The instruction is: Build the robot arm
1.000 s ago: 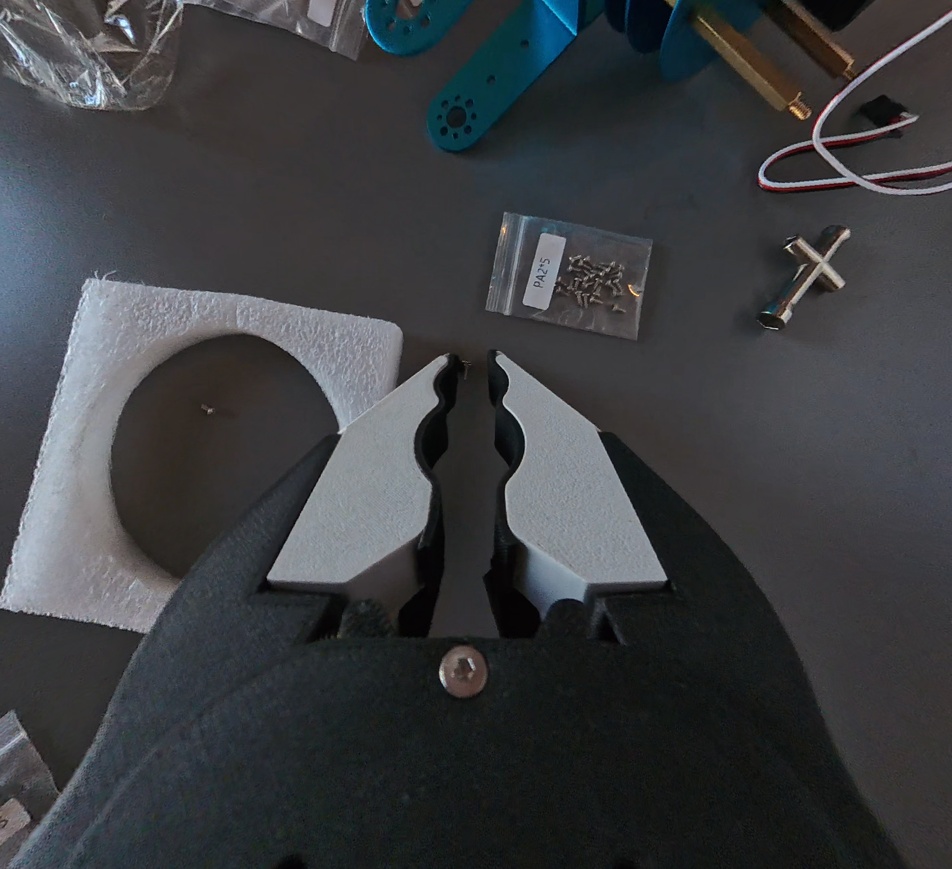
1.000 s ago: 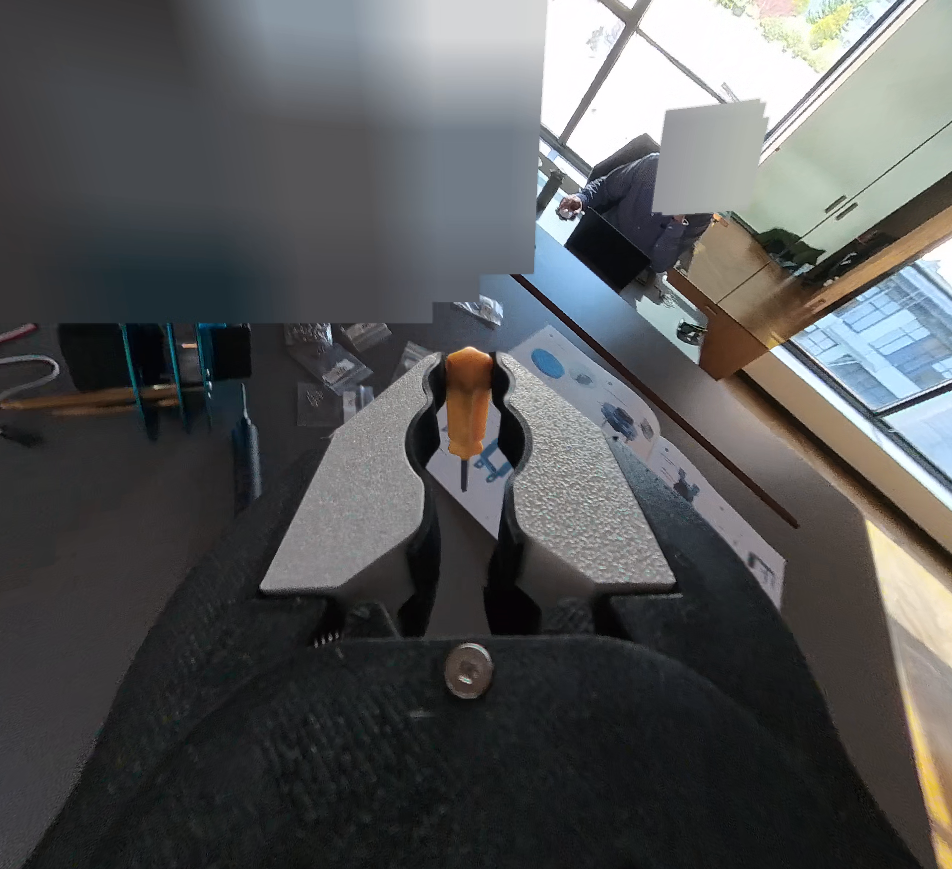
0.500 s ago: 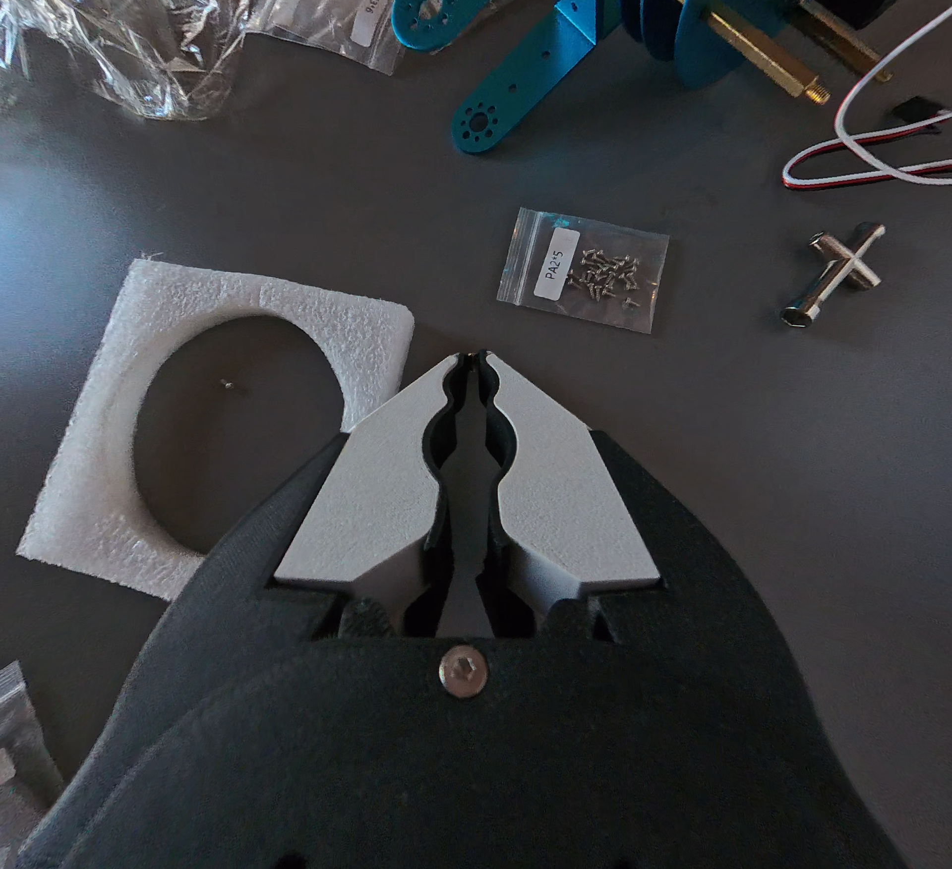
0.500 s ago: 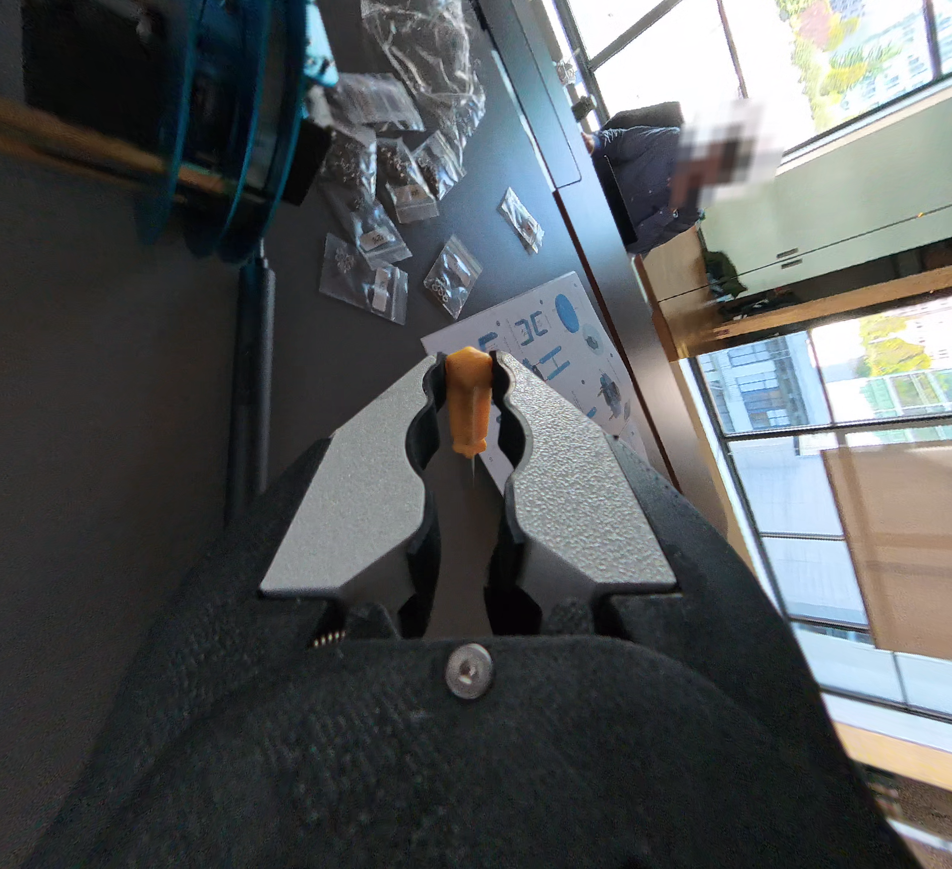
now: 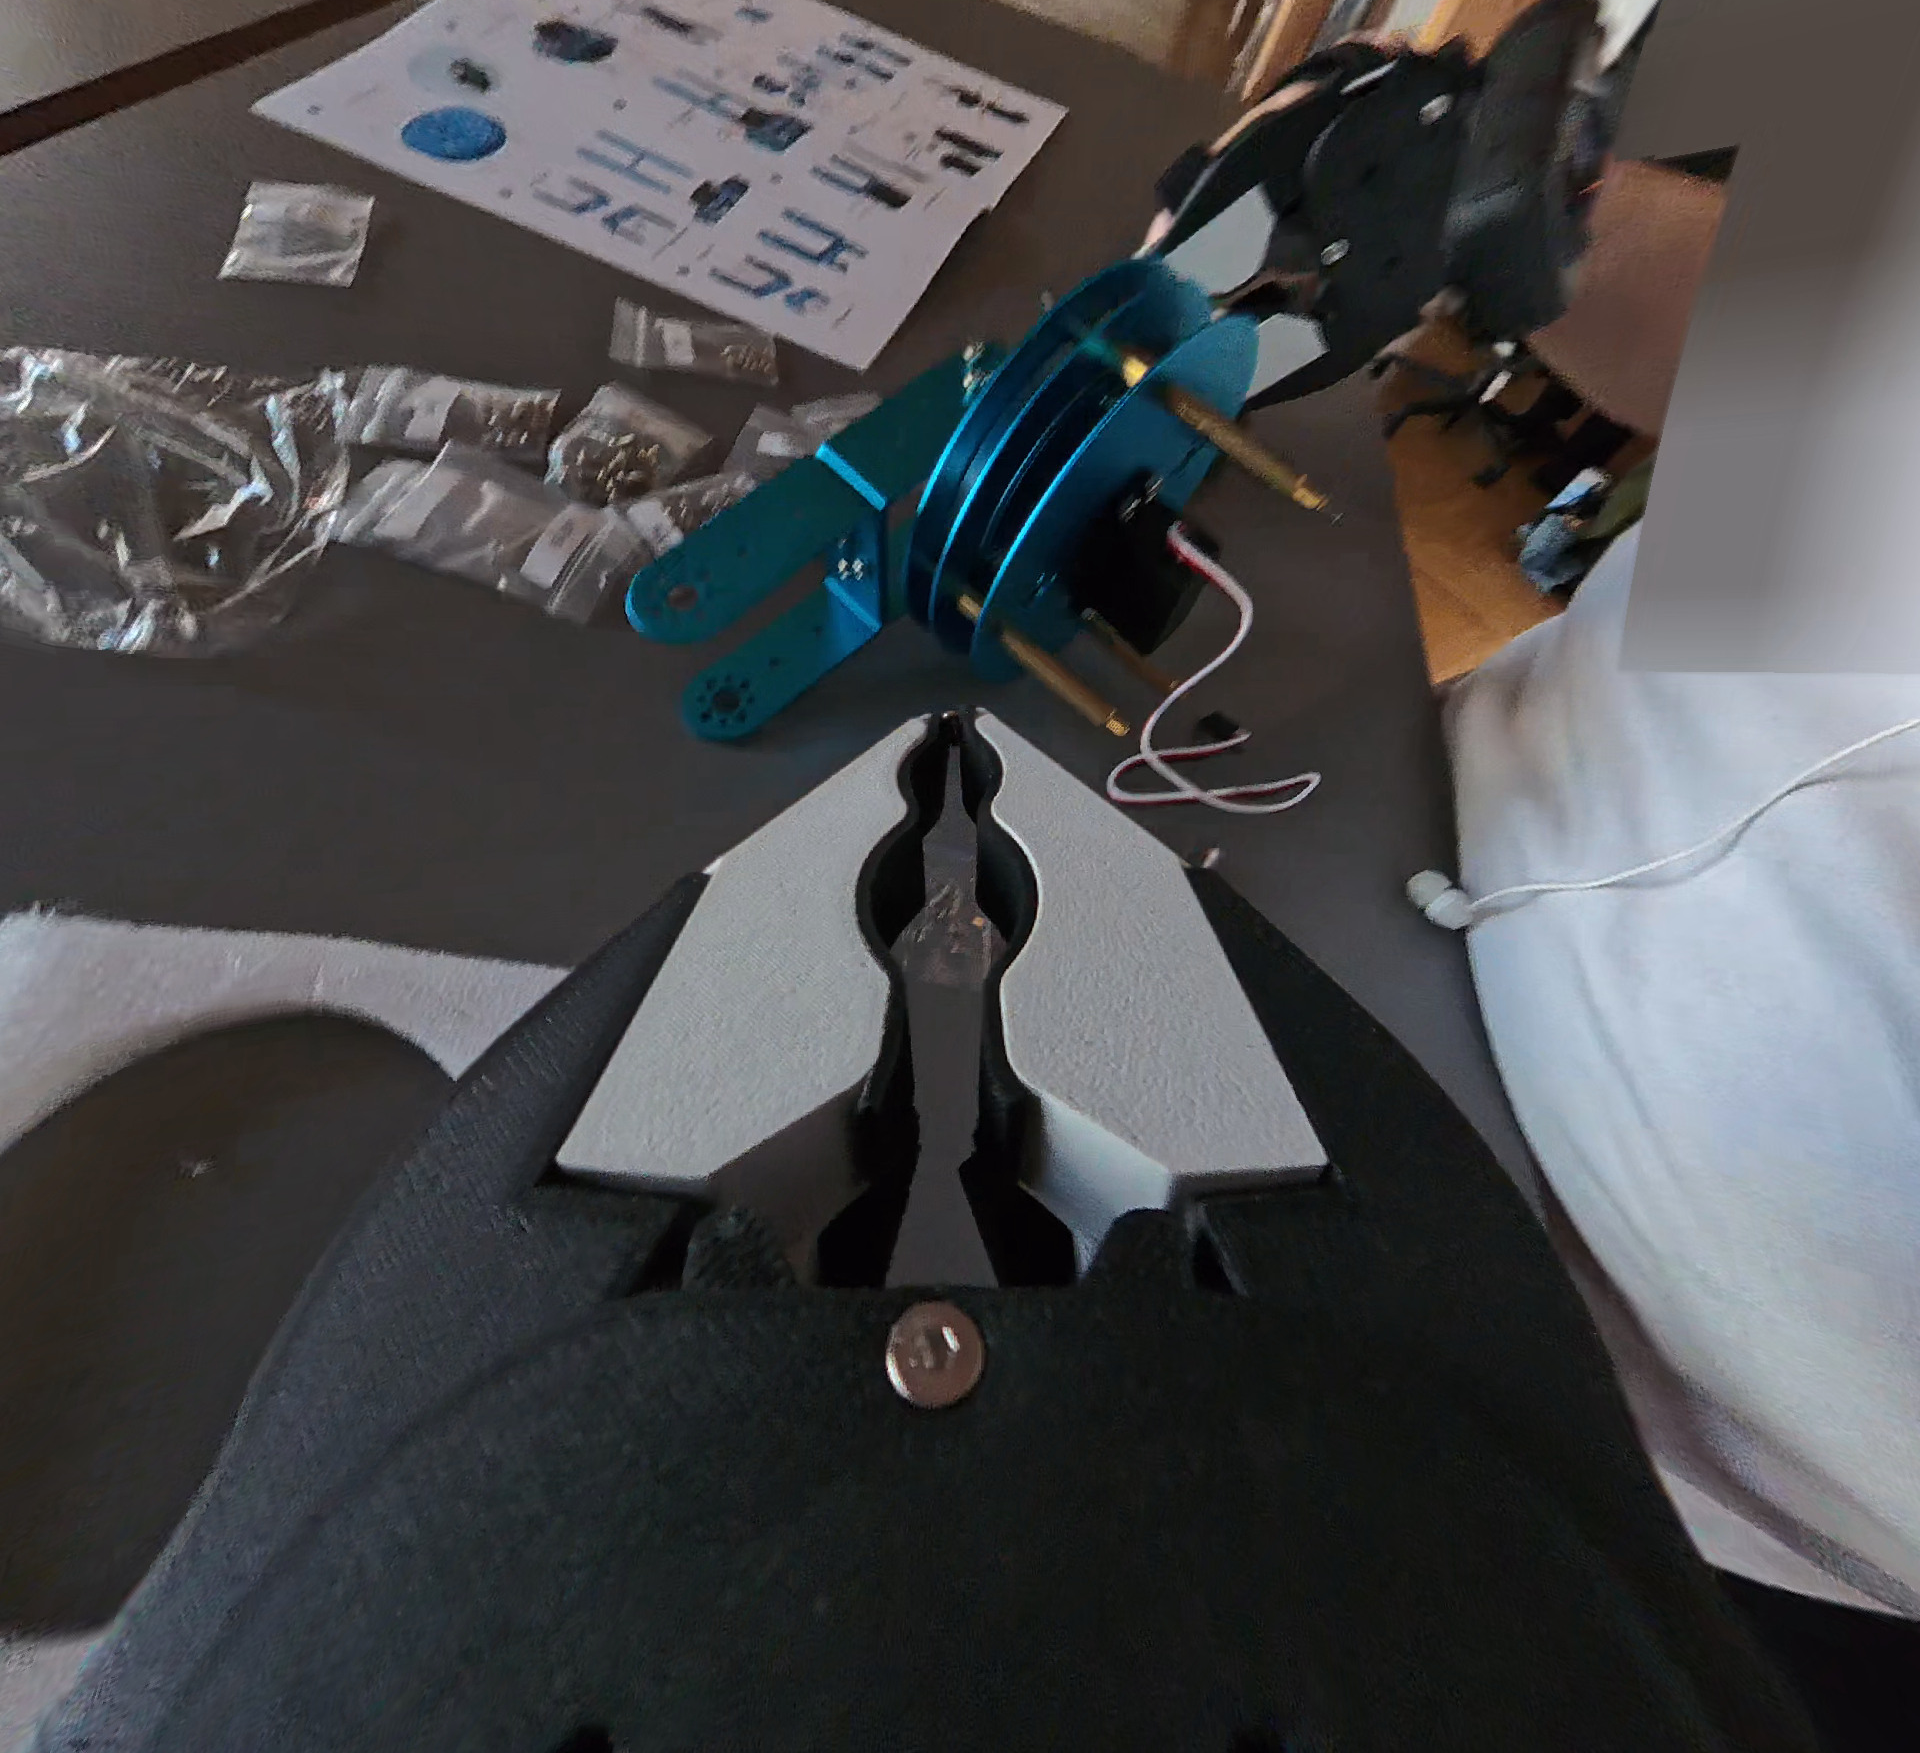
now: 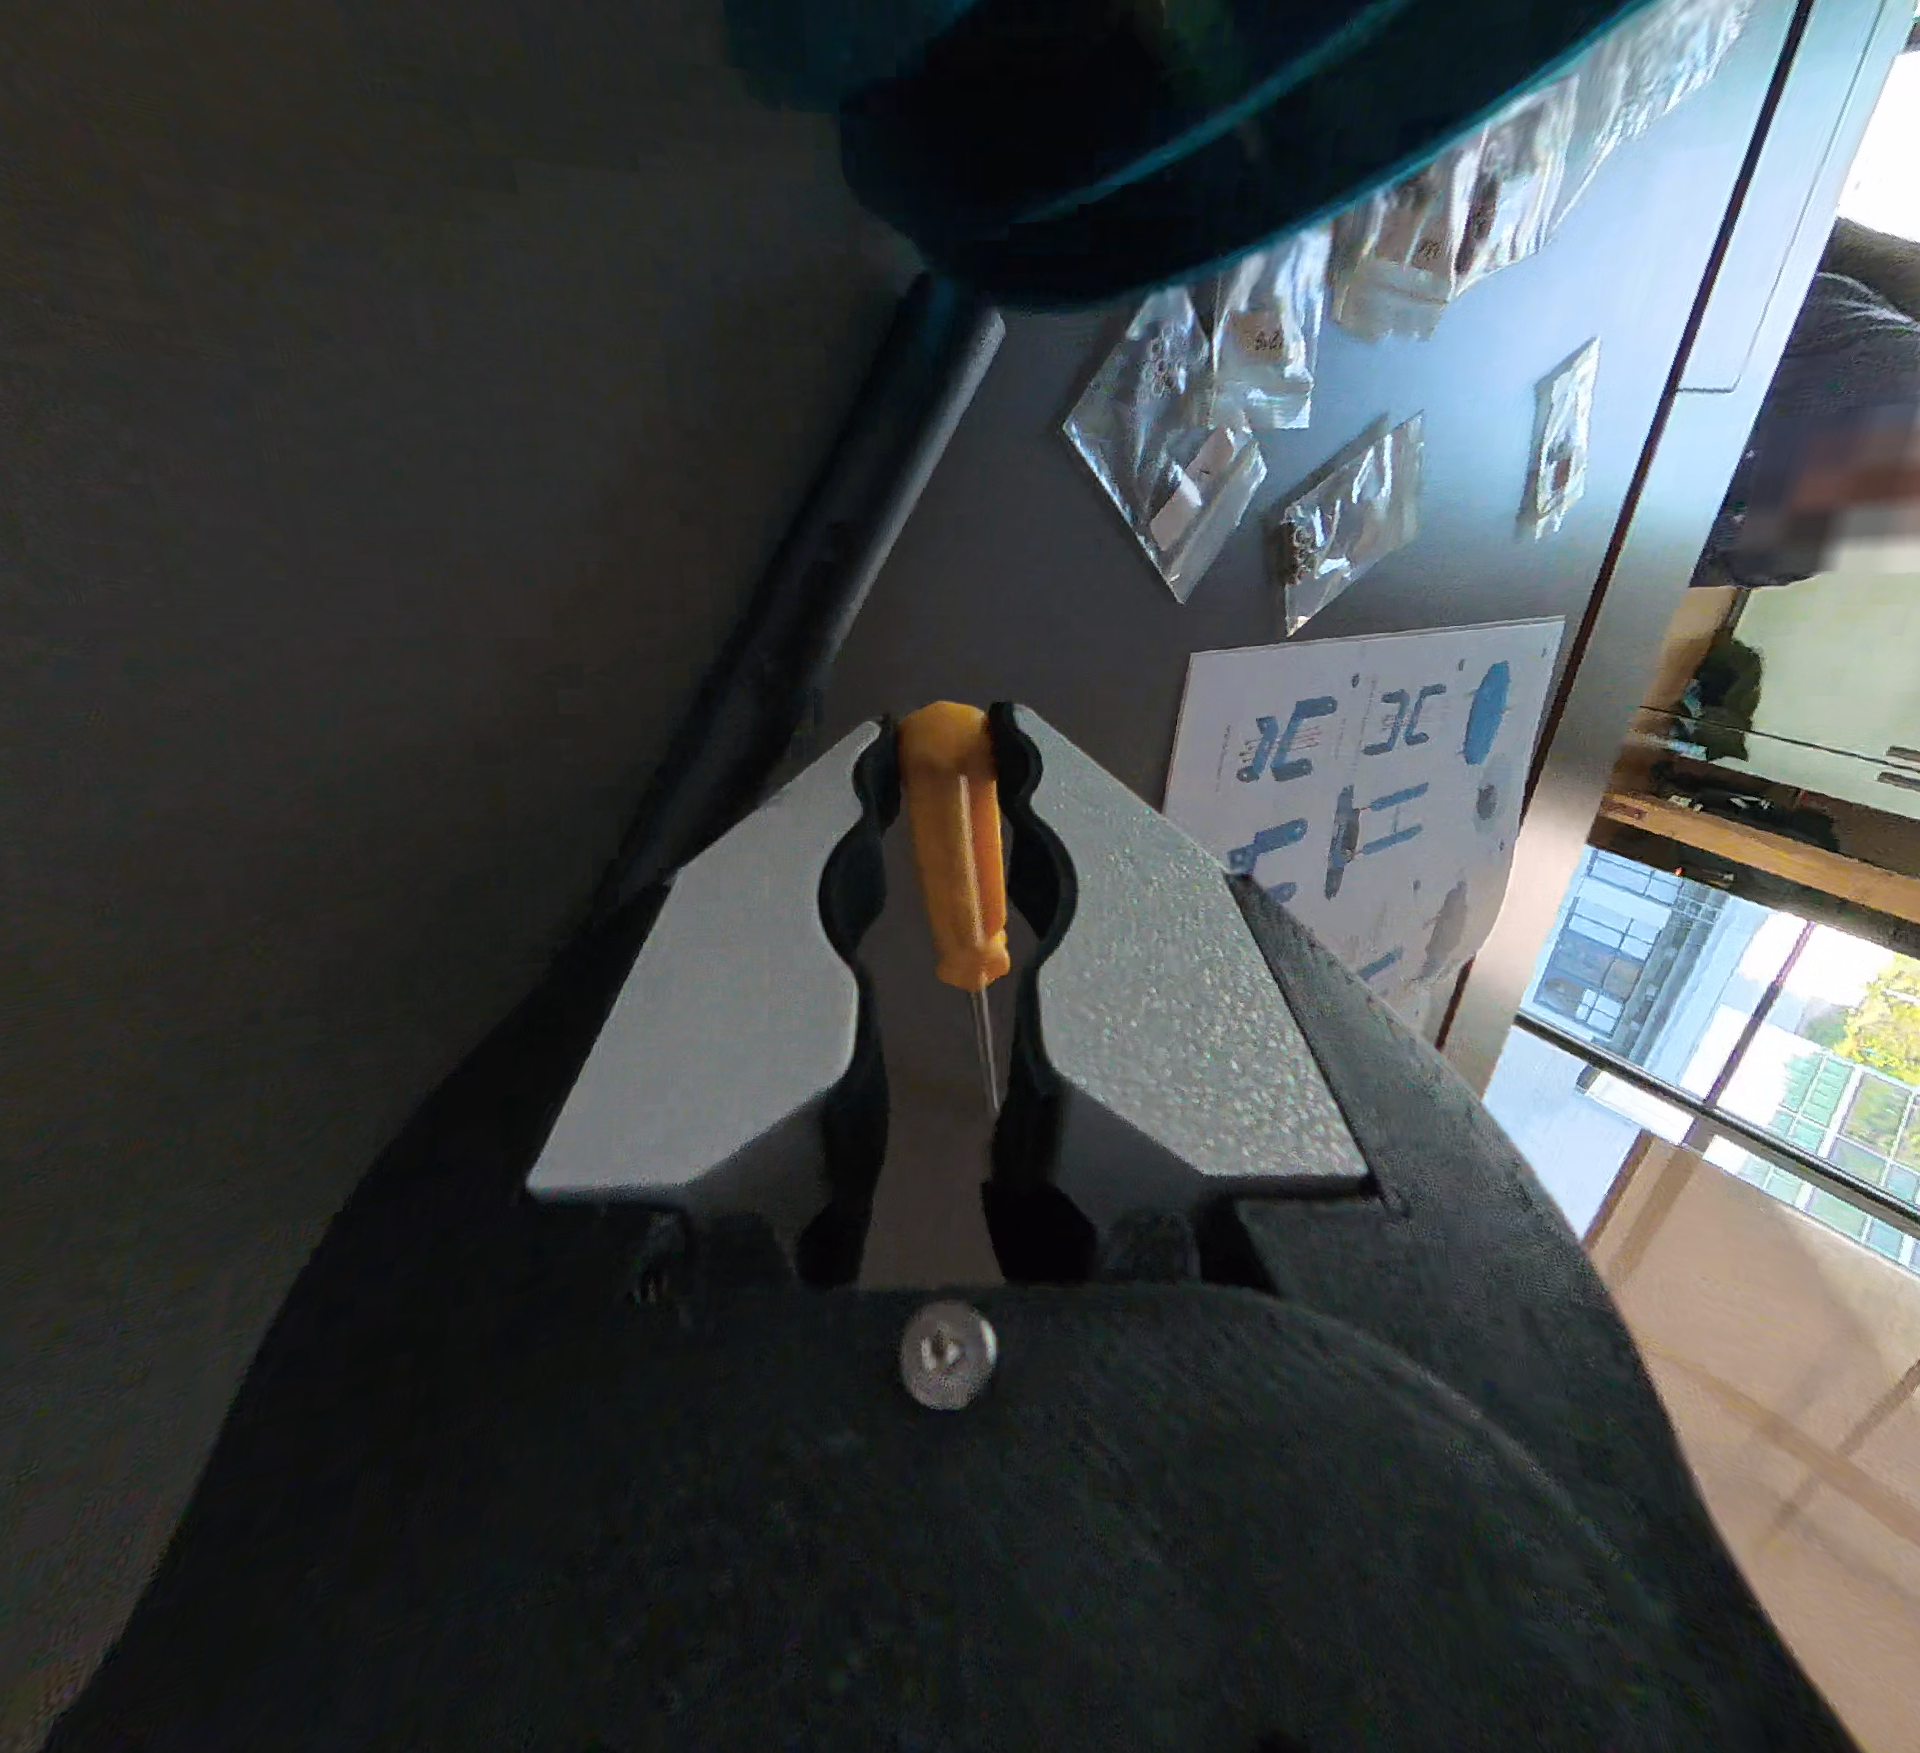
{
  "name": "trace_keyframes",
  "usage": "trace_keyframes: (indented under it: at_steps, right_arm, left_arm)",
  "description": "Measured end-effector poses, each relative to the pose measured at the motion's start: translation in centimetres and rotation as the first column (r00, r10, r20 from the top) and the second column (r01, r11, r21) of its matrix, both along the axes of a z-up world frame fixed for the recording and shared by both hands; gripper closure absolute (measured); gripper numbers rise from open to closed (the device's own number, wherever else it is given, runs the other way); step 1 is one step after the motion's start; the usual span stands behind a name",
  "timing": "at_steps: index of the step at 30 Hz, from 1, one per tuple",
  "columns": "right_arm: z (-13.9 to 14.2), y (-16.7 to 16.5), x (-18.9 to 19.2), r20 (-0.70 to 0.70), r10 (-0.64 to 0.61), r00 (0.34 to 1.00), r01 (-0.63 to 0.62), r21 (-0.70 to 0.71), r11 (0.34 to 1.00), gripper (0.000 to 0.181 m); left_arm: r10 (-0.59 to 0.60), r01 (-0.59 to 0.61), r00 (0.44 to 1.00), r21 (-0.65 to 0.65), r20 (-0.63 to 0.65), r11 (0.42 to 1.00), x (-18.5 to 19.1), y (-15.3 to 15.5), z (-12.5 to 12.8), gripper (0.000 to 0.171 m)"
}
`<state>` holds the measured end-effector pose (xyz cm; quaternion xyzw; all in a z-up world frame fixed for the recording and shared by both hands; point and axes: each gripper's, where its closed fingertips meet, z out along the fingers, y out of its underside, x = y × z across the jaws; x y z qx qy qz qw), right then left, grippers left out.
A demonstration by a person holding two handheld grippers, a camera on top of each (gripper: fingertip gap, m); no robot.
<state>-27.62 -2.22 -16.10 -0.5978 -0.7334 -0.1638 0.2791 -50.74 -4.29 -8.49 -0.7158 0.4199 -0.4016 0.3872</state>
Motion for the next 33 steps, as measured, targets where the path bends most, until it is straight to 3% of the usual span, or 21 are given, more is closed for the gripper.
trace_keyframes:
  at_steps: [2,6,8,13,15,18,20,22,25,30,33]
  right_arm:
    - [-0.6,0.3,0.7,0.043,0.008,0.999,-0.006,-0.057,0.998,0.164]
    - [-0.6,0.6,0.5,-0.014,0.052,0.999,-0.053,-0.136,0.989,0.164]
    - [-0.4,0.6,0.4,-0.051,0.042,0.998,-0.05,-0.177,0.983,0.153]
    - [2.5,0.2,-1.2,-0.303,0.03,0.952,-0.114,-0.265,0.958,0.147]
    - [5.7,0.5,-3.2,-0.469,0.031,0.883,-0.171,-0.259,0.951,0.15]
    - [12.3,-0.8,-8.3,-0.742,0.112,0.661,-0.381,-0.203,0.902,0.157]
    - [15.4,-1.9,-11.2,-0.822,0.185,0.538,-0.501,-0.136,0.855,0.158]
    - [16.5,-1.7,-13.2,-0.825,0.266,0.498,-0.545,-0.06,0.836,0.158]
    - [16.2,-0.8,-14.8,-0.784,0.371,0.497,-0.568,0.029,0.822,0.161]
    - [16.0,-0.3,-15.6,-0.75,0.435,0.497,-0.577,0.088,0.812,0.174]
    - [16.5,-0.3,-15.6,-0.763,0.436,0.477,-0.581,0.098,0.808,0.172]
  left_arm:
    - [-0.047,0.048,0.997,-0.013,0.055,0.999,1.0,0.0,1.7,0.171]
    - [-0.141,0.147,0.98,-0.037,0.138,0.988,3.4,0.5,4.2,0.171]
    - [-0.178,0.187,0.971,-0.041,0.158,0.982,4.4,1.0,4.8,0.171]
    - [-0.262,0.29,0.933,-0.082,0.246,0.954,6.4,2.2,5.9,0.171]
    - [-0.312,0.355,0.905,-0.108,0.29,0.929,7.0,2.0,6.4,0.171]
    - [-0.356,0.413,0.875,-0.125,0.328,0.902,7.9,1.9,7.0,0.171]
    - [-0.38,0.45,0.853,-0.133,0.359,0.883,8.3,1.8,7.6,0.171]
    - [-0.396,0.48,0.83,-0.142,0.392,0.866,8.6,1.6,8.1,0.171]
    - [-0.397,0.506,0.807,-0.166,0.437,0.847,8.6,1.6,8.6,0.171]
    - [-0.389,0.52,0.792,-0.186,0.47,0.834,8.3,1.7,8.7,0.171]
    - [-0.389,0.518,0.794,-0.185,0.467,0.835,8.3,1.8,8.6,0.171]
